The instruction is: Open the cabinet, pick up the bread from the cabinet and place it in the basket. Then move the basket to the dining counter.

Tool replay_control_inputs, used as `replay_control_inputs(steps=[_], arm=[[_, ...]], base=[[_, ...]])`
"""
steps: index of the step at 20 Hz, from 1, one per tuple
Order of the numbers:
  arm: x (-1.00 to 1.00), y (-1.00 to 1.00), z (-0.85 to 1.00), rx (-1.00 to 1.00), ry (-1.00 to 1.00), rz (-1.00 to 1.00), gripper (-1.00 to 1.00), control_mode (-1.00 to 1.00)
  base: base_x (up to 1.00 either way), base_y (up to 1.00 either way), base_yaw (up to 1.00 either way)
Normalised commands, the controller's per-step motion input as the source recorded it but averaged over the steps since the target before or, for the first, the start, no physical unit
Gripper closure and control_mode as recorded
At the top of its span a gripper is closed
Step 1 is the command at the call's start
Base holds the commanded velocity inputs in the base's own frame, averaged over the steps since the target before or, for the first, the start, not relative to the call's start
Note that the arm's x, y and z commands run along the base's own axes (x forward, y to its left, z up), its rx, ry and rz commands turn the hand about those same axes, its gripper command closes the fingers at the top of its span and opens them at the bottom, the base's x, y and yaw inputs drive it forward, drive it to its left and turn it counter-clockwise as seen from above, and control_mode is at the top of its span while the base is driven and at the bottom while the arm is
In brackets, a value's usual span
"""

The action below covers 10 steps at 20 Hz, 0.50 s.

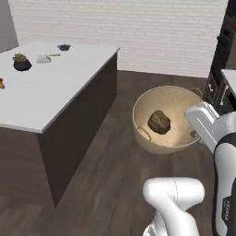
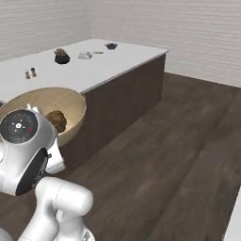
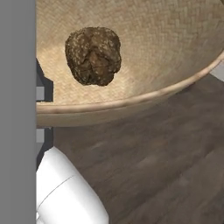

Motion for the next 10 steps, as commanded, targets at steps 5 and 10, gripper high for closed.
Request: replay_control_inputs(steps=[5,10], arm=[[0.0,0.0,0.0,0.0,0.0,0.0,1.0,1.0],[0.0,0.0,0.0,0.0,0.0,0.0,1.0,1.0]], base=[[0.98,-0.48,0.68],[1.0,-0.64,0.48]])
